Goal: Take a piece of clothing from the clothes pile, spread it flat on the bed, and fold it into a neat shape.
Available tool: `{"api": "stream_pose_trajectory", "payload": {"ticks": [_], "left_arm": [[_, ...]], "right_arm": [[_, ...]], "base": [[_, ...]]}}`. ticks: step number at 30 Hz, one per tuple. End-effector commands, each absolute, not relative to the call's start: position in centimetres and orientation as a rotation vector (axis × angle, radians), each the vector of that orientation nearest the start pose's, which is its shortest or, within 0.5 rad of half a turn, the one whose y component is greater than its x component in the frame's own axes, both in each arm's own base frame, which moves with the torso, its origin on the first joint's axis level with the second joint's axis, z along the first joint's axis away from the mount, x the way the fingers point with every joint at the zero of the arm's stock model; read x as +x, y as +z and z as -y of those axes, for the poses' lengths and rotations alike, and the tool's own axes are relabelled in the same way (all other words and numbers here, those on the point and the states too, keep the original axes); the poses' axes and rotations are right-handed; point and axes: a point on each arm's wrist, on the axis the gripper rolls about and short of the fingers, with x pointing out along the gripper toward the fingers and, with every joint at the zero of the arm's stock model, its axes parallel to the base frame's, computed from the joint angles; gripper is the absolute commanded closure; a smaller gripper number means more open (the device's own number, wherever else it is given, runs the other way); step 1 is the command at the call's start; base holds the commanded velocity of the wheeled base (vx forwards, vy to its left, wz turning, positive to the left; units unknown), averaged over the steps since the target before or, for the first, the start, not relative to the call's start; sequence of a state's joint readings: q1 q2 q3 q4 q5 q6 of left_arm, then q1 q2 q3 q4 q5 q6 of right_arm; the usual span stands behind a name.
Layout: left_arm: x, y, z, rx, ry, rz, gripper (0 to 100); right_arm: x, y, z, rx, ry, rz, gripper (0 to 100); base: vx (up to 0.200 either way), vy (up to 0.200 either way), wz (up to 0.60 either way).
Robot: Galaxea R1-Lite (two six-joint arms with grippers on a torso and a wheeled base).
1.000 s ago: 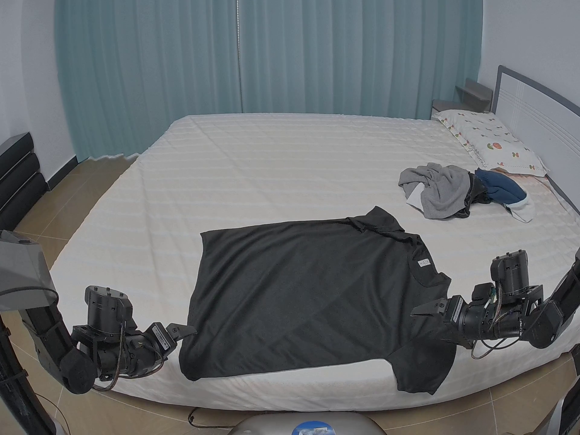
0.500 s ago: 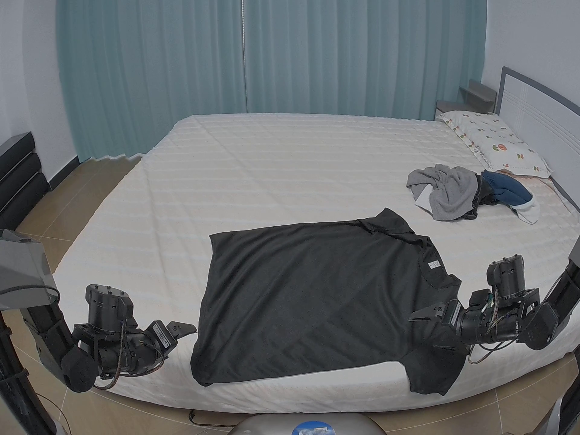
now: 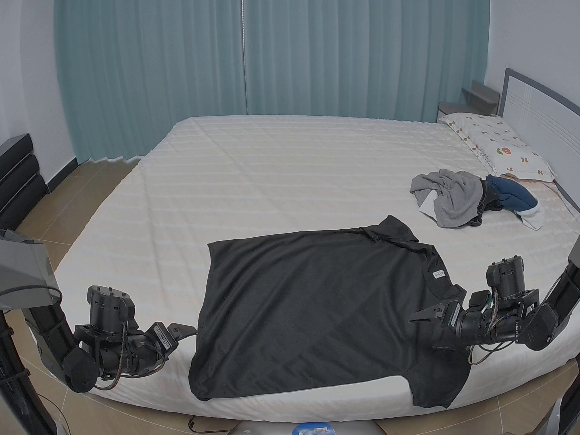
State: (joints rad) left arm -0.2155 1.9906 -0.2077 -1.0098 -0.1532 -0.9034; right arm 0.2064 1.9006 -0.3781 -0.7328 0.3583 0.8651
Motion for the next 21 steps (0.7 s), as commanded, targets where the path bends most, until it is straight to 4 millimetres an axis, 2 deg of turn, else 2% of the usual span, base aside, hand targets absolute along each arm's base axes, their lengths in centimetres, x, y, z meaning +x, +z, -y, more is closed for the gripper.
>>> {"api": "stream_pose_trajectory", "payload": {"ticks": [1,7,15,21], "left_arm": [[22.7,1.4,5.3,-0.824,0.030,-0.887,0],[22.7,1.4,5.3,-0.828,0.029,-0.885,0],[22.8,1.5,5.4,-0.829,0.025,-0.878,0],[24.0,2.1,5.2,-0.854,0.026,-0.826,0]], "right_arm": [[24.5,4.0,-6.0,0.856,0.156,-0.985,0],[24.5,4.1,-5.9,0.858,0.153,-0.983,0],[24.6,4.2,-5.2,0.871,0.135,-0.967,0],[24.6,4.1,-5.2,0.871,0.128,-0.970,0]], "base": [[0.000,-0.200,0.00],[0.000,-0.200,0.00],[0.000,0.000,0.00],[0.000,0.000,0.00]]}}
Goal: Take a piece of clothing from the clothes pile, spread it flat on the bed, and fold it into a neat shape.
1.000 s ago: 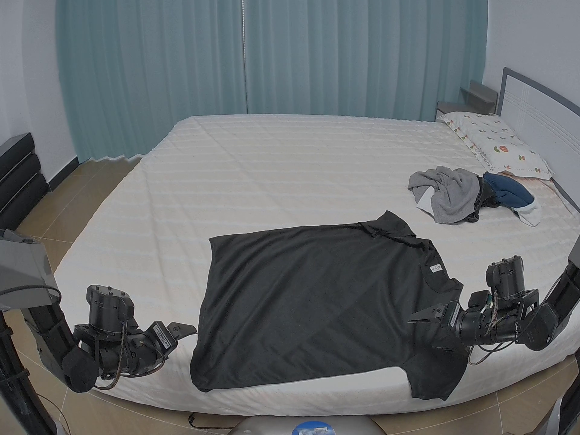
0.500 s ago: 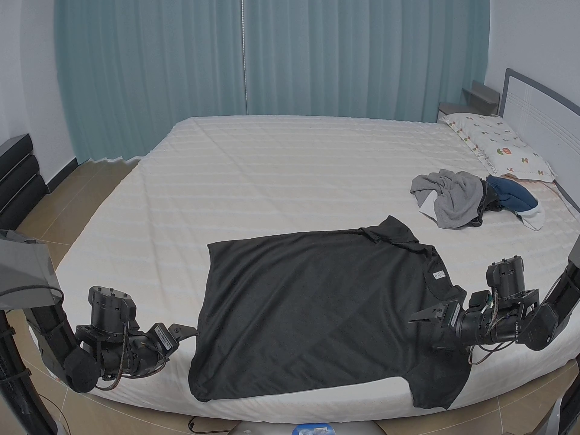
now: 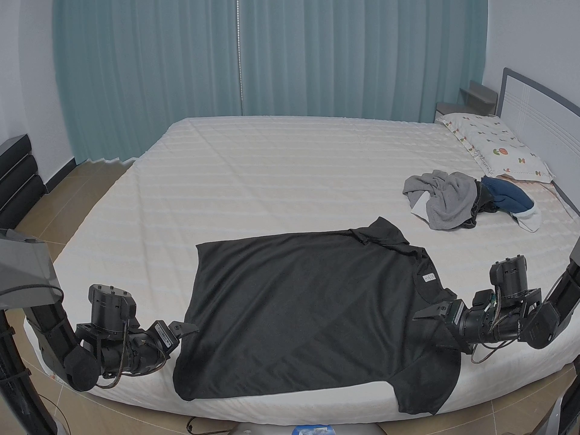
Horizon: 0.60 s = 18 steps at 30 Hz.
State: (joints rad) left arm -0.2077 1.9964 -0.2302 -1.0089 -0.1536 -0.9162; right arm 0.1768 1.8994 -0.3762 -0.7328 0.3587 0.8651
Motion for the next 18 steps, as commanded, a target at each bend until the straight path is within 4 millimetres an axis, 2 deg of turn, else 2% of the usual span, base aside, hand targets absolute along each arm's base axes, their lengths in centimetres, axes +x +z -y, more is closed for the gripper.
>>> {"api": "stream_pose_trajectory", "payload": {"ticks": [1,5,6,7,10,14,15,16,17,18], "left_arm": [[24.3,2.2,5.2,-0.854,0.023,-0.821,0],[26.3,2.9,5.0,-0.869,0.017,-0.760,0],[26.3,2.9,5.0,-0.869,0.017,-0.760,0],[27.6,3.5,4.8,-0.876,0.008,-0.710,0],[28.6,3.7,4.8,-0.878,0.006,-0.697,0],[32.9,4.9,4.9,-0.884,0.013,-0.689,0],[33.2,4.9,4.9,-0.885,0.013,-0.686,0],[35.2,5.0,4.9,-0.886,0.016,-0.675,0],[35.4,5.0,4.9,-0.887,0.016,-0.673,0],[37.2,4.2,5.1,-0.877,0.018,-0.681,0]], "right_arm": [[24.6,4.1,-5.2,0.871,0.128,-0.970,0],[24.8,4.1,-5.0,0.876,0.126,-0.957,0],[24.8,4.1,-5.0,0.876,0.126,-0.957,0],[24.8,4.1,-4.9,0.878,0.126,-0.950,0],[24.7,4.0,-4.9,0.878,0.125,-0.953,0],[24.5,3.8,-5.0,0.878,0.126,-0.964,0],[24.6,3.8,-5.0,0.878,0.128,-0.963,0],[24.6,3.7,-5.0,0.882,0.139,-0.969,0],[24.6,3.6,-5.0,0.883,0.142,-0.970,0],[24.3,3.6,-5.0,0.895,0.168,-0.978,0]], "base": [[0.000,0.000,0.00],[0.000,0.000,0.00],[0.000,0.000,0.00],[0.000,0.000,0.00],[0.000,0.000,0.00],[0.000,0.000,0.00],[0.000,0.000,0.00],[0.000,0.000,0.00],[0.000,0.000,0.00],[0.000,0.000,0.00]]}}
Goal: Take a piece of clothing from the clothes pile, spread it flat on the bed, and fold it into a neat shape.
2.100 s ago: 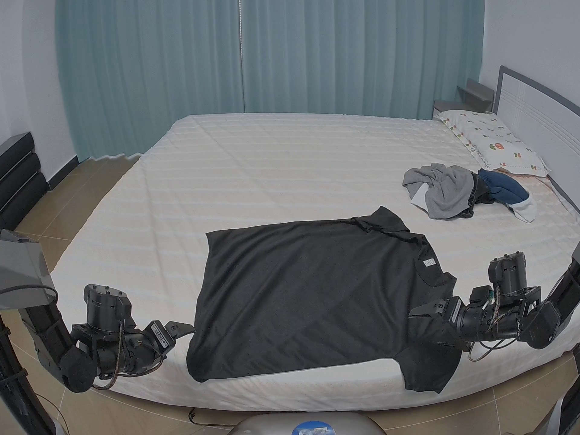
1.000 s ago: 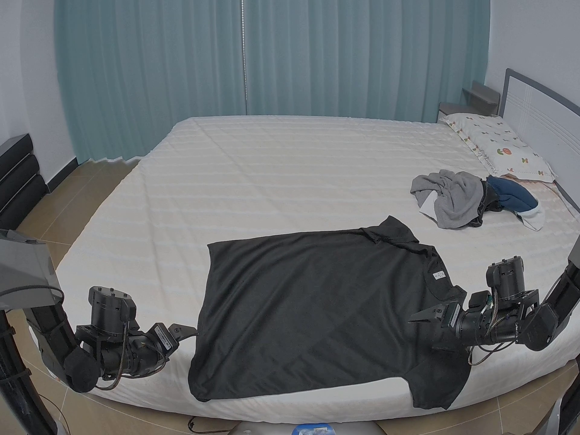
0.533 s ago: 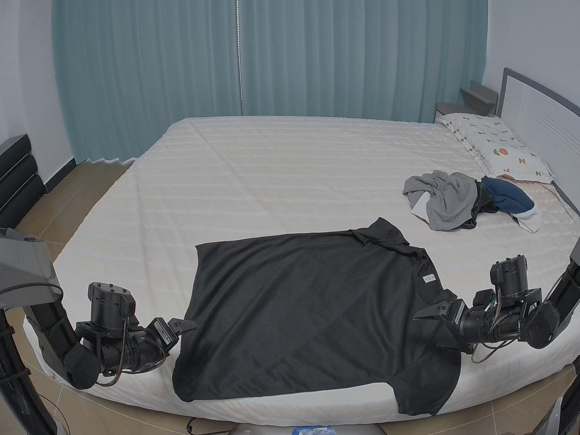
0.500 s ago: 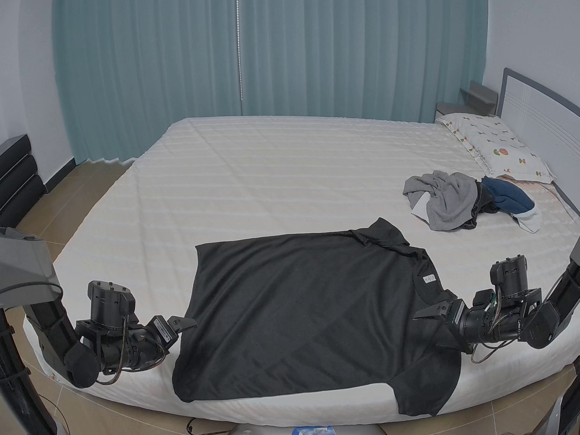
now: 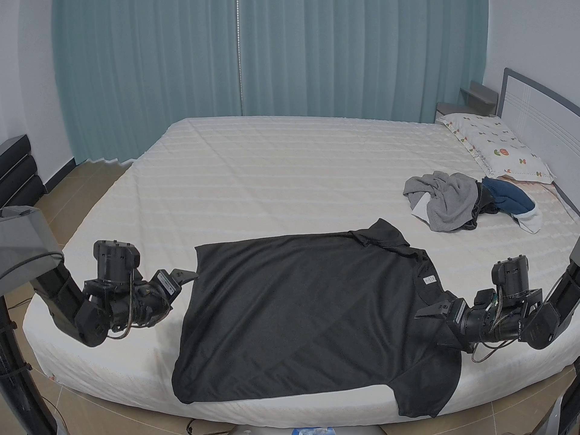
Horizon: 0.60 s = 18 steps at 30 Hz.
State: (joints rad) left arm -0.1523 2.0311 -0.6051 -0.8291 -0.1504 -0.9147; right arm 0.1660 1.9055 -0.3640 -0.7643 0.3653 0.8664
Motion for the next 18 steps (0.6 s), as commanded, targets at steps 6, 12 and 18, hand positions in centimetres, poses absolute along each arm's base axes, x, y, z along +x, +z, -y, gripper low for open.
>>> {"api": "stream_pose_trajectory", "payload": {"ticks": [6,12,18], "left_arm": [[43.7,4.1,5.2,-0.868,0.000,-0.622,0],[48.7,3.3,4.8,-0.870,0.043,-0.616,0],[50.0,1.2,4.9,-0.908,0.062,-0.626,0]], "right_arm": [[23.9,3.0,-4.8,0.931,0.260,-0.982,0],[24.0,2.1,-4.6,0.931,0.264,-0.955,0],[24.9,0.9,-3.9,0.968,0.240,-0.921,0]], "base": [[0.000,0.000,0.00],[0.000,0.000,0.00],[0.000,0.000,0.00]]}}
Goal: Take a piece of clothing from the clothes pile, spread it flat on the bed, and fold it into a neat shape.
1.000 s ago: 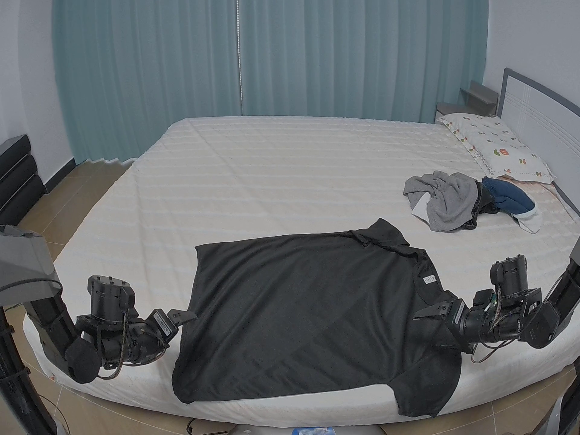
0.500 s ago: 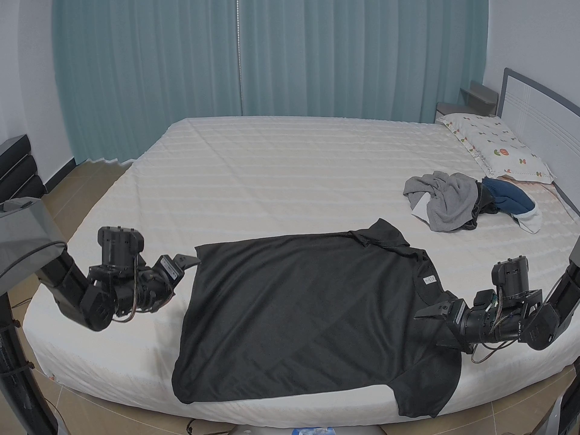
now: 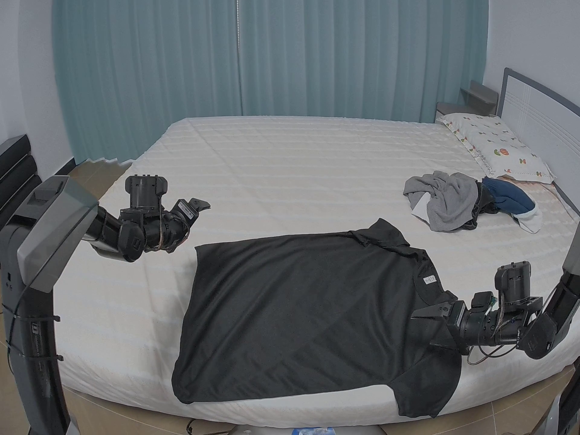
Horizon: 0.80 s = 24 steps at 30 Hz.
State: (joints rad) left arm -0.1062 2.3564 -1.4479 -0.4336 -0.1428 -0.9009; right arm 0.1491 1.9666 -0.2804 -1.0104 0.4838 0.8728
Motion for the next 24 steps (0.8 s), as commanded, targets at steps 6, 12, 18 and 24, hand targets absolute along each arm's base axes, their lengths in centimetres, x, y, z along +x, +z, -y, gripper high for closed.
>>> {"api": "stream_pose_trajectory", "payload": {"ticks": [6,12,18,24], "left_arm": [[50.2,0.7,5.0,-0.906,0.069,-0.635,0],[50.0,0.4,5.0,-0.903,0.074,-0.647,0],[50.1,0.5,4.8,-0.899,0.074,-0.644,0],[50.4,0.5,5.0,-0.897,0.066,-0.637,0]], "right_arm": [[25.8,0.3,-4.3,1.061,0.239,-0.859,0],[25.5,-0.8,-4.7,1.083,0.236,-0.798,0],[25.6,-1.0,-4.9,1.079,0.226,-0.786,0],[25.7,-1.0,-4.9,1.082,0.229,-0.783,0]], "base": [[0.000,0.000,0.00],[0.000,0.000,0.00],[0.000,0.000,0.00],[0.000,0.000,0.00]]}}
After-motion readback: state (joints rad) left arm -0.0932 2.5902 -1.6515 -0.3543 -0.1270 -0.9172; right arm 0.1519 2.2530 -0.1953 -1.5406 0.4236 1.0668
